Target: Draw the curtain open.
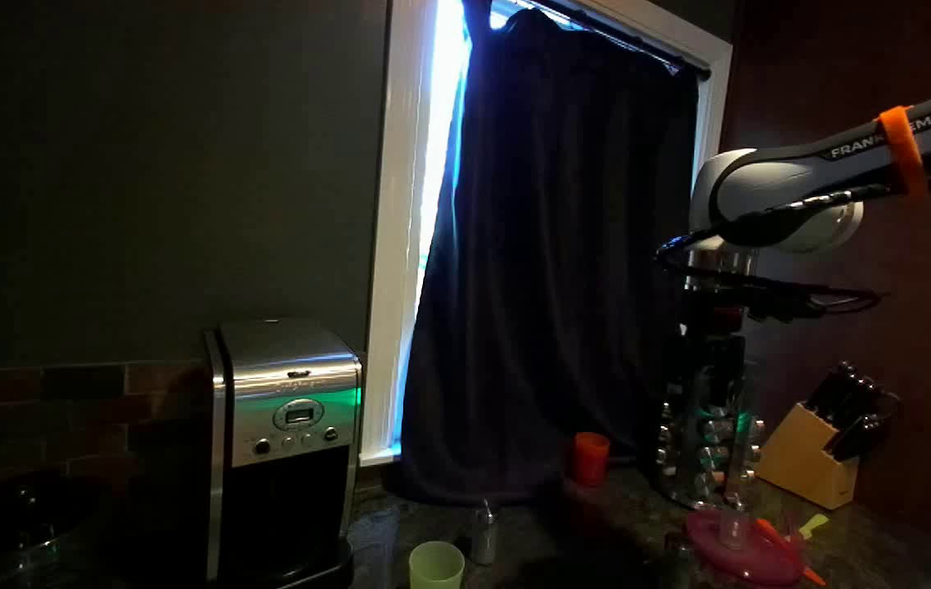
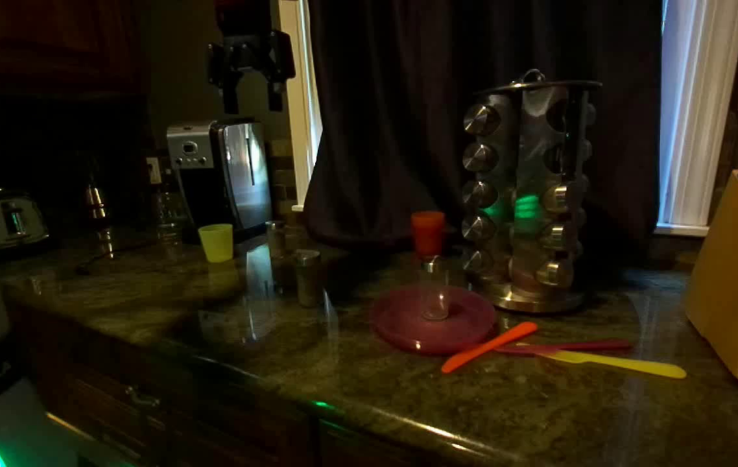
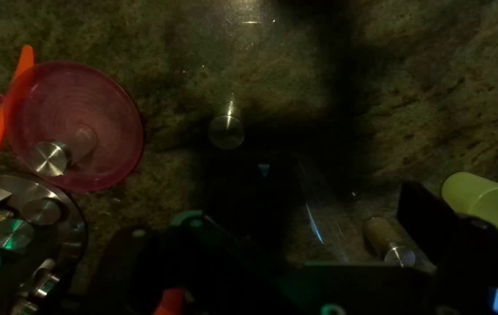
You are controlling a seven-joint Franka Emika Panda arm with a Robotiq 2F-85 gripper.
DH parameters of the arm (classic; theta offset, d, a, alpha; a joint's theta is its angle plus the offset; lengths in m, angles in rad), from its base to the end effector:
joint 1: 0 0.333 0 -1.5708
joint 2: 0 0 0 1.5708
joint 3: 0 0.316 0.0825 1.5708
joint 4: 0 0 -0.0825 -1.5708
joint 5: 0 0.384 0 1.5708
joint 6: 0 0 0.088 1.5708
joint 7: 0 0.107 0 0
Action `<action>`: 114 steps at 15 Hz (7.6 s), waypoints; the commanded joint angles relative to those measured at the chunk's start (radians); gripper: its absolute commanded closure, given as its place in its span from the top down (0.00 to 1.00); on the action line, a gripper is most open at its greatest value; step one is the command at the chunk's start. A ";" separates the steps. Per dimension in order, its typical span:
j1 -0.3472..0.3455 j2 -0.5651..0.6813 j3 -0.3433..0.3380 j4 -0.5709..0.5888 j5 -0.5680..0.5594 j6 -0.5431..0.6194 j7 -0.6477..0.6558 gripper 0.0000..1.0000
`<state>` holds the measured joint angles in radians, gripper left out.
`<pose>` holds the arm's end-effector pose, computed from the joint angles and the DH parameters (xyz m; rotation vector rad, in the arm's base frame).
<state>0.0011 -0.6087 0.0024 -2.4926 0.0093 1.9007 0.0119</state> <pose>0.3675 0.0020 0.4941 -3.1338 0.0184 -0.0262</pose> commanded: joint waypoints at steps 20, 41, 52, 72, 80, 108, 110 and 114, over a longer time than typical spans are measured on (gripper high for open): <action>-0.001 0.000 0.000 0.002 0.000 -0.003 0.000 1.00; 0.035 0.243 0.091 0.777 -0.162 0.119 -0.057 1.00; 0.049 0.368 0.130 1.024 -0.175 0.275 -0.053 1.00; 0.059 0.640 0.129 1.358 -0.175 0.291 -0.093 1.00; 0.136 0.914 0.131 1.675 -0.173 0.337 -0.078 1.00; 0.024 0.993 0.176 1.869 -0.059 0.211 -0.214 0.00; -0.051 0.969 0.156 1.868 -0.013 0.204 -0.202 0.00; -0.182 0.954 0.100 1.857 -0.002 0.247 -0.123 0.00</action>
<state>-0.1101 0.3633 0.1340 -0.6113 -0.0151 2.1325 -0.1603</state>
